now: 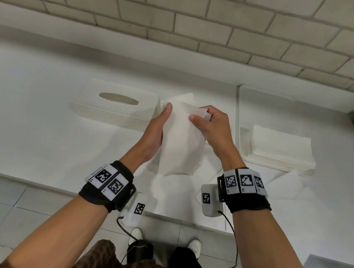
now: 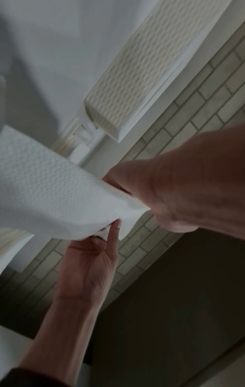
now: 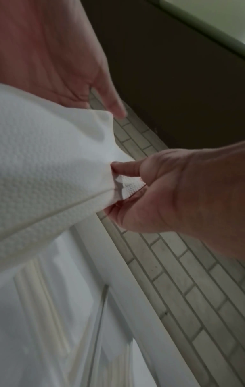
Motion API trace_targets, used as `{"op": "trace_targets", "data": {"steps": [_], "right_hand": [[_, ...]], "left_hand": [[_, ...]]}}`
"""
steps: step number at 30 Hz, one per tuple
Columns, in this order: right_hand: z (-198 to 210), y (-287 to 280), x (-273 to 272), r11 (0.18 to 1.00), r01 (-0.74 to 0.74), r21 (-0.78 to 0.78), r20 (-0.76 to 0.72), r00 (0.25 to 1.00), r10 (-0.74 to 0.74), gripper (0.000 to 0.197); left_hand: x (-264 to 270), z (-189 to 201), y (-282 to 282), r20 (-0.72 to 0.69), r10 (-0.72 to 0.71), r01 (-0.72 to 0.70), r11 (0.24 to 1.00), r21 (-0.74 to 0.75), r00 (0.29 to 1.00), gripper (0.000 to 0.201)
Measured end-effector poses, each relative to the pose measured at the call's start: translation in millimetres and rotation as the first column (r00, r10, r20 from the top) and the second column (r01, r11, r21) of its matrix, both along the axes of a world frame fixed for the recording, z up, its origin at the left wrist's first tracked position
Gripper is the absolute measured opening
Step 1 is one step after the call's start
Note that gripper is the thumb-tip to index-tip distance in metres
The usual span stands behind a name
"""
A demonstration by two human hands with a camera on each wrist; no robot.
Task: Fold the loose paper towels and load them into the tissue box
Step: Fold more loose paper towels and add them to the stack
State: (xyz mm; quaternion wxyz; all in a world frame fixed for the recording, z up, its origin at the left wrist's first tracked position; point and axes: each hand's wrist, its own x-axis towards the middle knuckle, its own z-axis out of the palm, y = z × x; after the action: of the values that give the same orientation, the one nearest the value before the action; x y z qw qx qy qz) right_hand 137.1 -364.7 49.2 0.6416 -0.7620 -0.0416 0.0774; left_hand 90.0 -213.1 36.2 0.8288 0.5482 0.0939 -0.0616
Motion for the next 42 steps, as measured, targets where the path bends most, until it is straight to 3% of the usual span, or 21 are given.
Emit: {"op": "trace_targets", "data": {"steps": [3, 6, 8, 9, 10, 12, 14, 19, 20, 21, 23, 25, 28, 32, 36, 39, 42], "right_hand": [[-10.7, 7.5, 0.9, 0.999, 0.035, 0.0, -0.006, 0.999, -0.035, 0.008], [-29.1, 4.2, -0.9, 0.985, 0.11, -0.134, 0.042, 0.994, -0.106, 0.019], [-44.1, -1.8, -6.5, 0.962, 0.039, -0.272, -0.004, 0.999, -0.042, 0.028], [-52.4, -4.6, -10.5, 0.931, -0.068, -0.358, -0.057, 0.997, 0.05, 0.034], [-62.3, -6.2, -14.3, 0.864, -0.201, -0.462, -0.113, 0.979, 0.168, 0.044], [-80.0, -3.9, -23.4, 0.615, -0.416, -0.67, -0.216, 0.902, 0.374, 0.067], [-89.7, 2.4, -30.9, 0.375, -0.437, -0.818, -0.244, 0.853, 0.461, 0.077], [-88.8, 5.0, -28.5, 0.164, -0.367, -0.916, -0.242, 0.829, 0.505, 0.046], [-86.5, 4.3, -27.2, 0.173, -0.371, -0.913, -0.241, 0.829, 0.504, 0.041], [-81.0, 3.9, -26.4, 0.233, -0.38, -0.895, -0.225, 0.837, 0.499, 0.034], [-62.9, 3.2, -24.1, 0.501, -0.424, -0.754, -0.188, 0.871, 0.454, 0.018], [-37.9, 1.1, -21.8, 0.756, -0.434, -0.489, -0.162, 0.897, 0.41, 0.016], [-5.9, 0.8, -19.3, 0.935, -0.324, -0.145, -0.119, 0.944, 0.309, 0.015], [5.7, 12.7, -16.6, 0.988, -0.088, 0.125, -0.093, 0.991, 0.1, 0.012], [-1.9, 21.2, -16.0, 0.939, 0.105, 0.327, -0.18, 0.983, -0.048, 0.016], [-5.1, 20.6, -17.7, 0.897, 0.159, 0.411, -0.217, 0.973, -0.073, 0.018], [-5.8, 24.4, -20.9, 0.94, 0.121, 0.318, -0.156, 0.985, -0.074, 0.016]], "left_hand": [[-1.0, -5.9, 4.0, 0.034, 0.066, -0.072, 0.968, 0.242, 0.997, 0.029], [3.0, -13.0, 16.9, 0.048, 0.216, -0.217, 0.892, 0.397, 0.975, 0.022], [5.1, -14.0, 27.2, 0.053, 0.258, -0.256, 0.868, 0.425, 0.965, 0.025], [5.7, -13.7, 31.2, 0.054, 0.273, -0.269, 0.86, 0.433, 0.96, 0.027], [6.1, -13.5, 34.5, 0.057, 0.288, -0.283, 0.852, 0.441, 0.956, 0.029], [6.8, -12.9, 38.8, 0.063, 0.317, -0.31, 0.839, 0.448, 0.946, 0.029], [7.3, -11.2, 41.6, 0.063, 0.335, -0.328, 0.839, 0.435, 0.94, 0.027], [6.2, -8.0, 47.0, 0.075, 0.354, -0.351, 0.832, 0.43, 0.932, 0.024], [5.5, -8.3, 47.2, 0.077, 0.354, -0.351, 0.831, 0.431, 0.932, 0.023], [4.6, -9.3, 47.2, 0.076, 0.356, -0.352, 0.831, 0.431, 0.932, 0.023], [2.9, -11.5, 47.2, 0.072, 0.353, -0.349, 0.835, 0.426, 0.933, 0.023], [2.1, -14.7, 46.4, 0.053, 0.344, -0.334, 0.844, 0.421, 0.937, 0.024], [1.3, -16.3, 40.7, 0.013, 0.317, -0.299, 0.88, 0.37, 0.948, 0.016], [1.7, -9.8, 32.8, -0.057, 0.246, -0.241, 0.966, 0.09, 0.967, 0.025], [2.8, -0.9, 34.6, -0.063, 0.205, -0.212, 0.967, -0.143, 0.977, 0.031], [4.3, 0.8, 35.2, -0.075, 0.214, -0.222, 0.969, -0.11, 0.974, 0.029], [2.6, 0.7, 29.5, -0.065, 0.176, -0.18, 0.982, -0.05, 0.982, 0.038]]}}
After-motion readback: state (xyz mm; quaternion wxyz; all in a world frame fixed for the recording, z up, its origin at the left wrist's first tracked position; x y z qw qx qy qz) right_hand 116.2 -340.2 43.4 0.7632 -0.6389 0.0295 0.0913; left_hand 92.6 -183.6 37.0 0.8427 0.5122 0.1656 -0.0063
